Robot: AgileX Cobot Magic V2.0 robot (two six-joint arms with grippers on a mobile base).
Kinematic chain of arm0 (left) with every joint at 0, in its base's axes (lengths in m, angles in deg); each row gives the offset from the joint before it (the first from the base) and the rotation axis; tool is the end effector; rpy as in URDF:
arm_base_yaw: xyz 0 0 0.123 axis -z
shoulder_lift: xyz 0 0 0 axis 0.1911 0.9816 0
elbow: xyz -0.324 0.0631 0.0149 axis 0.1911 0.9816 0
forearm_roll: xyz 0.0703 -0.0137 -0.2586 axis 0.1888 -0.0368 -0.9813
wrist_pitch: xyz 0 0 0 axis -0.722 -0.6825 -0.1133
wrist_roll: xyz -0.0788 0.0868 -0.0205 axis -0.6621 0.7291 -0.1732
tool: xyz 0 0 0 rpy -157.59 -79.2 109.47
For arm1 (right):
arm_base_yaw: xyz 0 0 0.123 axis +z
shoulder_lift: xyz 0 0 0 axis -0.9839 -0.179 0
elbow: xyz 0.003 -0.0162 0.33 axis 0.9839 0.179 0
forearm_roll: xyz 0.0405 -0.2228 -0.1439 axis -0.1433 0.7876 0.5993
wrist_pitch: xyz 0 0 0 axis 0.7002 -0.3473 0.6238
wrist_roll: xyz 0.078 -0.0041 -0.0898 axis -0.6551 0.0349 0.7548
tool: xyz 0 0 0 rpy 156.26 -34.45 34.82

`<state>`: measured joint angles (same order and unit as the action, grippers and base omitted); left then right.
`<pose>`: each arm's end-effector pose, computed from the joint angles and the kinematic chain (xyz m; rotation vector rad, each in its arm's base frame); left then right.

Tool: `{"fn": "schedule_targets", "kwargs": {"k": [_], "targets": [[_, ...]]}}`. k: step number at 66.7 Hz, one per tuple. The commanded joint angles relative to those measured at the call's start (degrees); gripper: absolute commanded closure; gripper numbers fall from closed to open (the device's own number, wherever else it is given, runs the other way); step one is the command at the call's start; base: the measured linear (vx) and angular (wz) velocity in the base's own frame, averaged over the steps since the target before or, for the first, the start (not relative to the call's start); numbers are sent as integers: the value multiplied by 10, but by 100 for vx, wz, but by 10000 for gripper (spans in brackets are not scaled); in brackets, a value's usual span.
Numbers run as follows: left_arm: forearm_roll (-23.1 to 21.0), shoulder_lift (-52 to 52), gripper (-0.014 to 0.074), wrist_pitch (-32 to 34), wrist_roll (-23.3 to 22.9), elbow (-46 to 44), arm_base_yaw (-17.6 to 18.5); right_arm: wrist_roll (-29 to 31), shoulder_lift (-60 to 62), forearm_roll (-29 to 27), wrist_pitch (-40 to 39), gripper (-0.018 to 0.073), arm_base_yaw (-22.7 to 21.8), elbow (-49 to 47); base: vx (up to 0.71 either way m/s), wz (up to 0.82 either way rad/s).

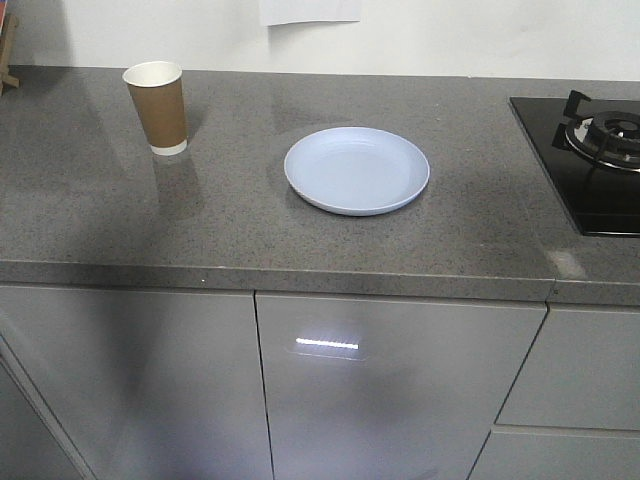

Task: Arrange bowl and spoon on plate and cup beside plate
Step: 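Drive the base toward the counter with the cup and plate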

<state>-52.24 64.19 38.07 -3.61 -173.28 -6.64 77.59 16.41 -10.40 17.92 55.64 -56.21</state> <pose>0.1976 -0.0408 0.5399 0.1669 1.9079 -0.2968 0.2120 0.0150 0.5939 -0.3804 1.7647 0.5735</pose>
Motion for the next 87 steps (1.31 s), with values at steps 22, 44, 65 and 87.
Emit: {"fn": "schedule_targets", "kwargs": {"k": [22, 44, 65, 87], "targets": [[-11, -5, 602, 35, 0, -15, 2, 4, 10, -34, 2, 566, -1, -15, 5, -3], [-11, -5, 602, 35, 0, -15, 2, 4, 10, -34, 2, 566, -1, -15, 4, -1], [-11, -5, 602, 35, 0, -15, 2, 4, 10, -34, 2, 566, -1, -15, 4, -1], [-11, -5, 602, 35, 0, -15, 2, 4, 10, -34, 2, 566, -1, -15, 3, -1]]}}
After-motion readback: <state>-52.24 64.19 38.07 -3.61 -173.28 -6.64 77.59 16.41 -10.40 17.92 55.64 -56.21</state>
